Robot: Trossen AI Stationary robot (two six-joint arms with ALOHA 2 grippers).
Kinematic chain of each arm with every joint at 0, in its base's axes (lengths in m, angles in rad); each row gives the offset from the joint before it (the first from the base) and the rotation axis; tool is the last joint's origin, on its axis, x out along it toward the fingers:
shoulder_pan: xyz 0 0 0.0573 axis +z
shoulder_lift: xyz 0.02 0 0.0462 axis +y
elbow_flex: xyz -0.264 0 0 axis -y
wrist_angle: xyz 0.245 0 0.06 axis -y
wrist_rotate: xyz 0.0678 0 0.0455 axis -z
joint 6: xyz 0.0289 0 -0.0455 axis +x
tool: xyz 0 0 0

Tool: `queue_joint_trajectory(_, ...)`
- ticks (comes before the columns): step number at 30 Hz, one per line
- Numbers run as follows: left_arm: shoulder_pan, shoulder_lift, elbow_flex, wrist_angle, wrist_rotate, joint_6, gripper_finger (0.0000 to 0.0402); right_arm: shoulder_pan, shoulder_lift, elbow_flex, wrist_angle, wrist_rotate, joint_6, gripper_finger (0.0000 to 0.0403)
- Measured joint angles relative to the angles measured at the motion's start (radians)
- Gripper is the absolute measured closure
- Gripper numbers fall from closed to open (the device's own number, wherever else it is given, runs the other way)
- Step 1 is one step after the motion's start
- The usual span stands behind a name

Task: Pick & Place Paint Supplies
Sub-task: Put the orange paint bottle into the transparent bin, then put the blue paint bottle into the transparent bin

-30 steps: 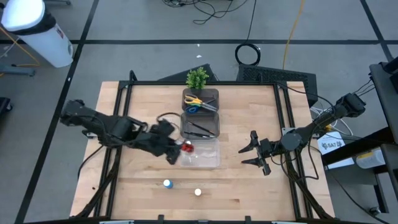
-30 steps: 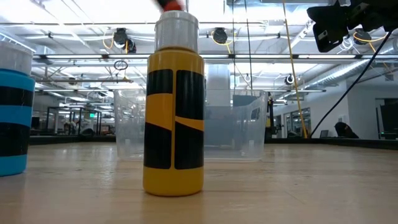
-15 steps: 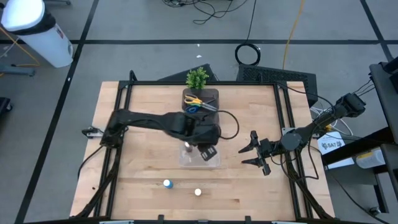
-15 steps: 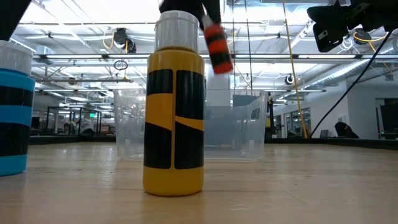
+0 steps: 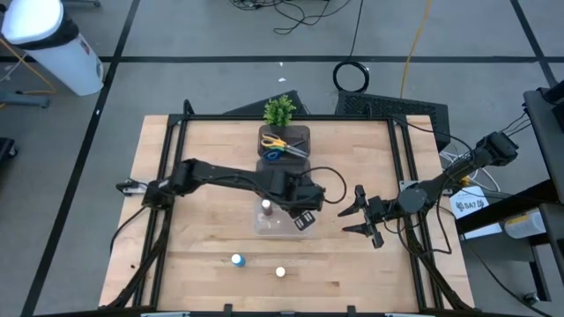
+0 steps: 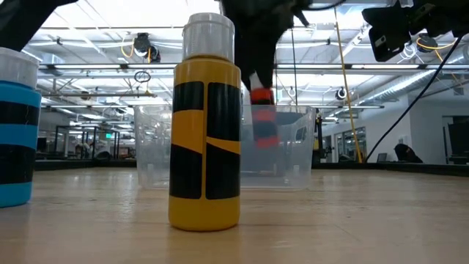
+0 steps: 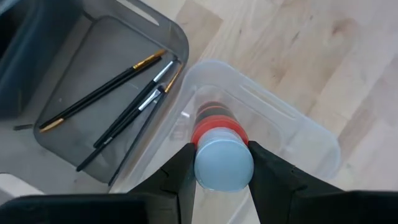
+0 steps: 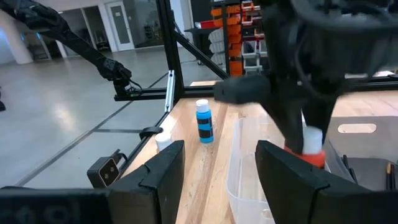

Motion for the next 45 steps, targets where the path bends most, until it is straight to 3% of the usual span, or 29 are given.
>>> queue_joint_trajectory(10, 0.006, 0.069, 0.000, 0.031, 0.026, 0.008, 0.0277, 0.000, 0.000, 0.000, 0.001, -0.001, 0.000, 0.0220)
queue_joint_trajectory(28, 0.027, 0.058, -0.113, 0.165, 0.078, -0.001, 0.0273, 0.000, 0.000, 0.000, 0.001, 0.000, 0.000, 0.0220)
queue_joint_trajectory(37, 0.027, 0.044, -0.116, 0.173, 0.100, 0.012, 0.0106, 0.000, 0.000, 0.000, 0.000, -0.002, 0.000, 0.0220)
queue_joint_trajectory(45, 0.026, -0.037, -0.116, 0.174, 0.091, 0.005, 0.0046, 0.000, 0.000, 0.000, 0.000, -0.002, 0.000, 0.0220)
